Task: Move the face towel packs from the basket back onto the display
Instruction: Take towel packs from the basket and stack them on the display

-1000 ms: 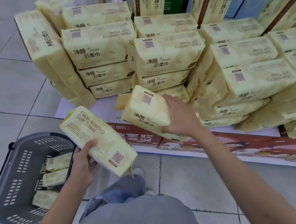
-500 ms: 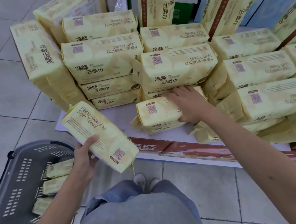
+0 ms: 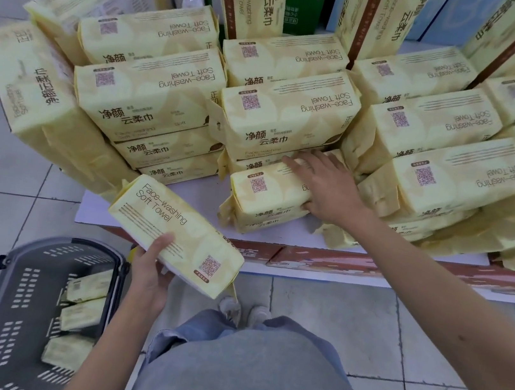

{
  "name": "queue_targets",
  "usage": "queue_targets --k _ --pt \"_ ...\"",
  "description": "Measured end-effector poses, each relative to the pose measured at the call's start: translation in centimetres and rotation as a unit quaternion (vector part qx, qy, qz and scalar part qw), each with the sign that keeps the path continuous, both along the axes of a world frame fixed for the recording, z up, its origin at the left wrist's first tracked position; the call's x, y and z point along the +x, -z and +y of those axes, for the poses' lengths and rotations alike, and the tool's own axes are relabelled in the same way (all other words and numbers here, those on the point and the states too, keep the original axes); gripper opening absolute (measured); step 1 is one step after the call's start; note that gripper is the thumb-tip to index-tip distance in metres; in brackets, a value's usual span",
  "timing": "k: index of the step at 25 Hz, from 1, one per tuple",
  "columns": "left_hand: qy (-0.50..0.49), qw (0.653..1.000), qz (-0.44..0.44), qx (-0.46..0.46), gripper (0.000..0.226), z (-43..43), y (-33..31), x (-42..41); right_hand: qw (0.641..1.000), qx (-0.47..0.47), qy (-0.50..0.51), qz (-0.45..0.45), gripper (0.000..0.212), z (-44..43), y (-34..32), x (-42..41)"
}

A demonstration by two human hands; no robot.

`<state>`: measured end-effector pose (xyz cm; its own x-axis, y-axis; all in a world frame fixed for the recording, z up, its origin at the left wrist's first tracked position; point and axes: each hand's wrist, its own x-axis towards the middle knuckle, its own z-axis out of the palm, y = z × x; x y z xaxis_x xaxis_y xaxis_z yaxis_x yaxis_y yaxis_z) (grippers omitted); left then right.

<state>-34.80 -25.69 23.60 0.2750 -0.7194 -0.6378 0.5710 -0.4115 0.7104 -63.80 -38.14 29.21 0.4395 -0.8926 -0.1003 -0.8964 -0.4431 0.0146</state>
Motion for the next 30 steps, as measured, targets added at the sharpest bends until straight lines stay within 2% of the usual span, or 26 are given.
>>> queue_targets --k 3,8,14,17,19,22,24,25,26,27,29,30 --pt "-0.005 1.000 0.002 0.011 0.017 0.0 -0.1 -0.7 1.000 -0.006 0.006 -0.015 0.098 0.8 0.6 -0.2" --pt "-0.006 1.000 -0.001 0.007 0.056 -0.1 -0.5 -1.6 1.000 -0.009 0.001 -0.026 0.092 1.5 1.2 -0.6" --pt "-0.012 1.000 -0.003 0.001 0.060 -0.1 -0.9 -2.1 0.997 -0.026 -0.008 -0.079 0.081 2.5 1.3 -0.4" --pt "-0.033 0.998 -0.009 -0.051 0.062 0.1 -2.0 -1.5 0.989 -0.064 -0.011 -0.133 0.065 3.3 1.3 0.1" --pt "-0.036 0.995 0.003 -0.097 0.075 0.0 -3.5 -0.8 0.979 -0.105 -0.012 -0.174 0.054 3.4 1.1 0.5" --pt "-0.028 0.981 0.030 -0.191 0.084 -0.9 -6.8 0.2 0.967 -0.172 -0.051 -0.181 0.037 3.0 0.7 1.2" --pt "-0.011 0.967 0.050 -0.248 0.088 -2.0 -9.1 0.4 0.962 -0.146 -0.039 -0.228 0.036 2.8 -0.9 2.1" --pt "0.000 0.962 0.060 -0.267 0.086 -2.6 -9.9 0.3 0.955 -0.079 -0.005 -0.284 0.040 2.9 -2.1 2.8" --pt "0.009 0.959 0.075 -0.273 0.080 -3.2 -10.4 0.1 0.934 0.022 0.045 -0.355 0.044 3.1 -3.5 3.6" --pt "0.017 0.956 0.091 -0.277 0.073 -3.8 -10.9 -0.5 0.885 0.148 0.100 -0.431 0.045 3.3 -4.8 4.5" --pt "0.038 0.951 0.121 -0.281 0.075 -4.9 -11.5 -1.9 0.727 0.373 0.198 -0.542 0.048 2.9 -6.5 5.9" --pt "0.049 0.951 0.130 -0.277 0.084 -5.4 -11.8 -2.8 0.653 0.445 0.228 -0.569 0.053 2.5 -6.8 6.3"
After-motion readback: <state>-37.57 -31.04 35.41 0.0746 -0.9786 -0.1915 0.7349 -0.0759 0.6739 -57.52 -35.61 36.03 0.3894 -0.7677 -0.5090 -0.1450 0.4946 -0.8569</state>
